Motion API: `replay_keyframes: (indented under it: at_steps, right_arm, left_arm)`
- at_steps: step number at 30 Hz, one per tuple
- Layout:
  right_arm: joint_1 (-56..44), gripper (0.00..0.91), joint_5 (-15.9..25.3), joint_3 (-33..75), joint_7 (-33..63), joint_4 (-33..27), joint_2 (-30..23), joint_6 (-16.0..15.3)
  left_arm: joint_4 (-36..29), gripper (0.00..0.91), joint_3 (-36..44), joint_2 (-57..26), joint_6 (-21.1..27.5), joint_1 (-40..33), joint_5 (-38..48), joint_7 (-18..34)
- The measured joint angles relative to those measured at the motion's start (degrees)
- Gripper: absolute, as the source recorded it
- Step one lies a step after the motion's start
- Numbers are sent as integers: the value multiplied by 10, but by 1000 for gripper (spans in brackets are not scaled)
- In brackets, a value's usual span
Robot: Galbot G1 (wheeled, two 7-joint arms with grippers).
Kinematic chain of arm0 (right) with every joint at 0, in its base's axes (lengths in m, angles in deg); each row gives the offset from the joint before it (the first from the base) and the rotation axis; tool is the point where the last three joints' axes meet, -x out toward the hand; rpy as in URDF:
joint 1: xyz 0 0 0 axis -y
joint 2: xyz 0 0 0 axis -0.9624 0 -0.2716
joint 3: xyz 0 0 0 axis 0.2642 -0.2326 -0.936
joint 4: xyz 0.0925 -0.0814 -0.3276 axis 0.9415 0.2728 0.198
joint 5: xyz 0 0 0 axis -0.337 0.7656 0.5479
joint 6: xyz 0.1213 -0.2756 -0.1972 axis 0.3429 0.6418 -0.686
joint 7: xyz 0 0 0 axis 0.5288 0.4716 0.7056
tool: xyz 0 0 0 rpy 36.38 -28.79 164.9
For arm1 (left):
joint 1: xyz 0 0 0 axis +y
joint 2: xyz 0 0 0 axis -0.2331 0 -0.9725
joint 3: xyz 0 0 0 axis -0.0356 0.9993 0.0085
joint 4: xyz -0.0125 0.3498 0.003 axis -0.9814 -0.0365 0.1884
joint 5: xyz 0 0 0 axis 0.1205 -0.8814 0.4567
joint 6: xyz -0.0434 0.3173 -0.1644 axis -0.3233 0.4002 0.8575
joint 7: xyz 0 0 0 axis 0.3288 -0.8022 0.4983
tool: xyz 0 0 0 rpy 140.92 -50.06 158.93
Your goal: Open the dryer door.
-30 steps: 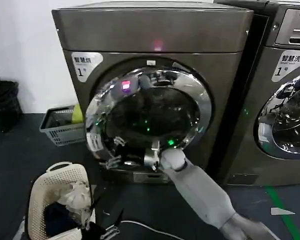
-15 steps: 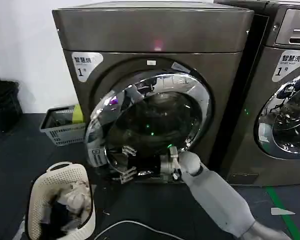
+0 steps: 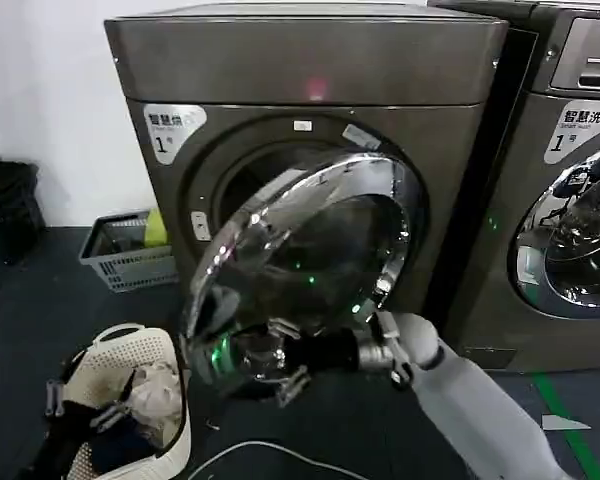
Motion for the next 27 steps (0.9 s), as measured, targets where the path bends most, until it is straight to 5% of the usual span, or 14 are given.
replay_keyframes:
  at_steps: [15,27]
  right_arm:
    - [-88,907,-5,71,-66,121,104,0]
    - [-282,907,-5,290,-75,225,183,19]
  left_arm:
    - [35,907,-54,-23,33,-84,41,-12]
    - [73,907,7,-57,46,-173,48,-21]
